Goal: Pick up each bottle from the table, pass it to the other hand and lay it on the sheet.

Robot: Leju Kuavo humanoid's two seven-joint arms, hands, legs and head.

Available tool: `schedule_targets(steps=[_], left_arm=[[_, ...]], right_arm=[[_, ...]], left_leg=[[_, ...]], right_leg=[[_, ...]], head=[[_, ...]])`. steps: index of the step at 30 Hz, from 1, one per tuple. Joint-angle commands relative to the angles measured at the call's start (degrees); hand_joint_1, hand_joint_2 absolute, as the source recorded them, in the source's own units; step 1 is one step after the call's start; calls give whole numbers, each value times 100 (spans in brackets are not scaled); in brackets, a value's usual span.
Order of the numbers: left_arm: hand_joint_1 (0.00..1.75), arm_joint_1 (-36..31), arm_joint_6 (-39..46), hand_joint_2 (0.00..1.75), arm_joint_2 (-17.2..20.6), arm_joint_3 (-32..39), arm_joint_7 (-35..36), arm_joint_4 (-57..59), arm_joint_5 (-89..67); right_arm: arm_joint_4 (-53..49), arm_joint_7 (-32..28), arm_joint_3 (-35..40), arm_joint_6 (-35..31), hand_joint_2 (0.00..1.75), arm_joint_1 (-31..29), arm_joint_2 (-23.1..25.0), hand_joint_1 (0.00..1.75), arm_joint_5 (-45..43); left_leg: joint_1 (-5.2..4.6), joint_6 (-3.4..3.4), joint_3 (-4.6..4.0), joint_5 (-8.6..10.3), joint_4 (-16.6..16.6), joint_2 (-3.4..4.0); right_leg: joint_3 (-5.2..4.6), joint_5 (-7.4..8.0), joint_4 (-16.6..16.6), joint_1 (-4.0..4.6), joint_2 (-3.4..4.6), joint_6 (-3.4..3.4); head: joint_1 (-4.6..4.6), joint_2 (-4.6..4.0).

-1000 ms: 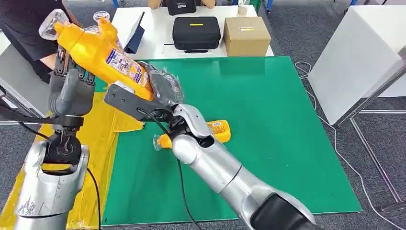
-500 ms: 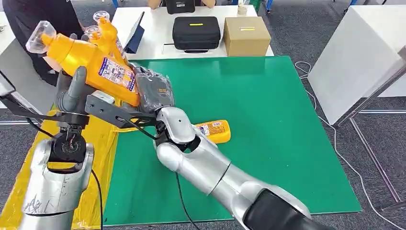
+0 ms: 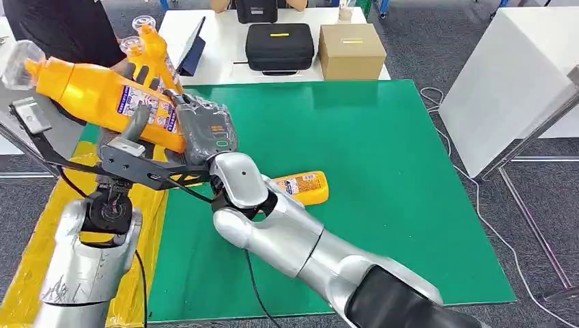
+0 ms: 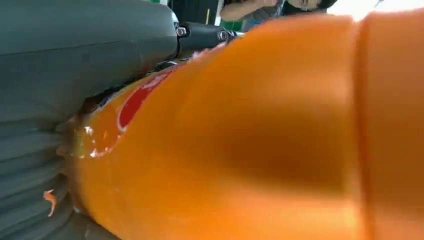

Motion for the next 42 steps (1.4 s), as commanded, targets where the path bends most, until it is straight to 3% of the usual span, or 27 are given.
schedule_targets(steps=[1,11,34,35,36,37,42], left_arm=[[0,-666,18,175,-24,-461,150,656,-256],[0,-361,181,175,99,90,-73,145,-251],[0,-325,260,175,254,104,-210,119,-112],[108,-321,258,175,258,68,-210,118,-109],[168,-319,258,175,260,46,-209,117,-108],[175,-319,252,175,259,17,-209,121,-110],[175,-320,252,175,261,5,-209,124,-110]], right_arm=[[51,-30,578,317,175,74,4,175,180],[368,-139,585,448,175,372,4,175,186],[551,-278,615,538,175,465,4,175,31],[525,-283,640,553,175,448,4,175,25],[510,-287,653,558,175,439,4,175,18],[486,-286,681,568,175,425,4,175,17],[477,-286,687,568,175,422,4,175,12]], left_leg=[[8,-14,13,-6,2,-22],[9,-15,24,-11,-5,-3],[10,-17,22,-10,-2,-11],[11,-16,17,-9,-2,-11],[8,-12,10,-5,-3,-10],[11,-18,22,-11,-1,-14],[9,-13,11,-6,-2,-12]], right_leg=[[23,-11,-2,8,-28,-3],[30,-10,-7,9,-9,-5],[33,-13,-4,9,-17,-5],[28,-10,-5,10,-15,-5],[20,-7,-5,7,-14,-4],[33,-14,-3,10,-20,-6],[22,-9,-5,8,-16,-5]], head=[[0,0],[0,0],[0,0],[0,2],[0,0],[0,2],[0,2]])
